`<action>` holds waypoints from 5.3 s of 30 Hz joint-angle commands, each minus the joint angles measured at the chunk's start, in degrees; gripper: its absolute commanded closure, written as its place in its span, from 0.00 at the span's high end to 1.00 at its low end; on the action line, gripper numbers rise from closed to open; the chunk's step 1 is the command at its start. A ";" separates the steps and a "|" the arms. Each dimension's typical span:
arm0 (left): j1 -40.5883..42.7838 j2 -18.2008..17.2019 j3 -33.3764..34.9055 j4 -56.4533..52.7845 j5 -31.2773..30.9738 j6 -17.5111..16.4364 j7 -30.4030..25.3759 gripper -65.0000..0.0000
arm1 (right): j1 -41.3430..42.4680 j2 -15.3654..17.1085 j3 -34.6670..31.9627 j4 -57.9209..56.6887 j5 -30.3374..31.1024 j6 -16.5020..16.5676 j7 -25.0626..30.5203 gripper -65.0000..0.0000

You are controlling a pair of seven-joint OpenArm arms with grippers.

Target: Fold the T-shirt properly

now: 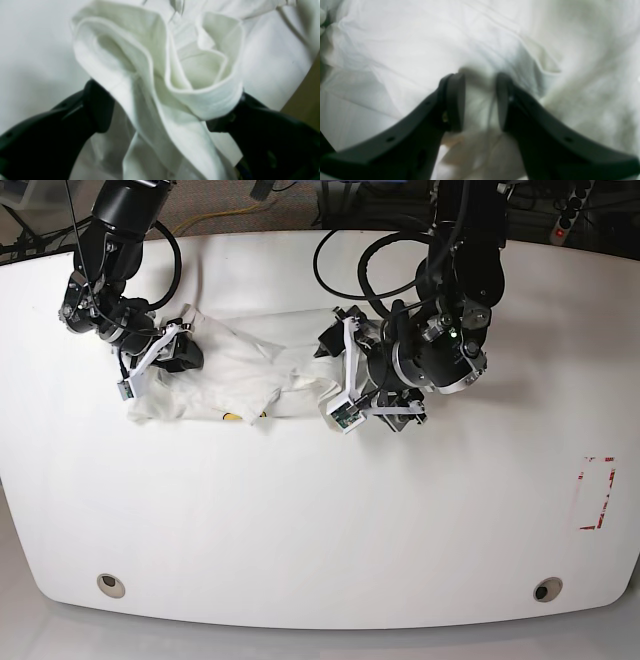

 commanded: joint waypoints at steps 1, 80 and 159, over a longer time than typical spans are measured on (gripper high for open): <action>-2.39 0.71 0.53 2.01 -0.90 0.22 -1.34 0.77 | -0.03 0.52 -0.14 -0.05 -3.08 -0.95 -2.79 0.31; -5.20 -2.55 8.71 -5.11 6.13 -9.59 -14.87 0.40 | -0.21 -1.15 0.04 -0.14 -3.25 -0.95 -2.79 0.31; -1.68 -24.61 -7.73 -24.27 -1.78 -9.59 -22.79 0.40 | -0.21 -2.30 0.13 -0.14 -3.17 -0.95 -2.79 0.31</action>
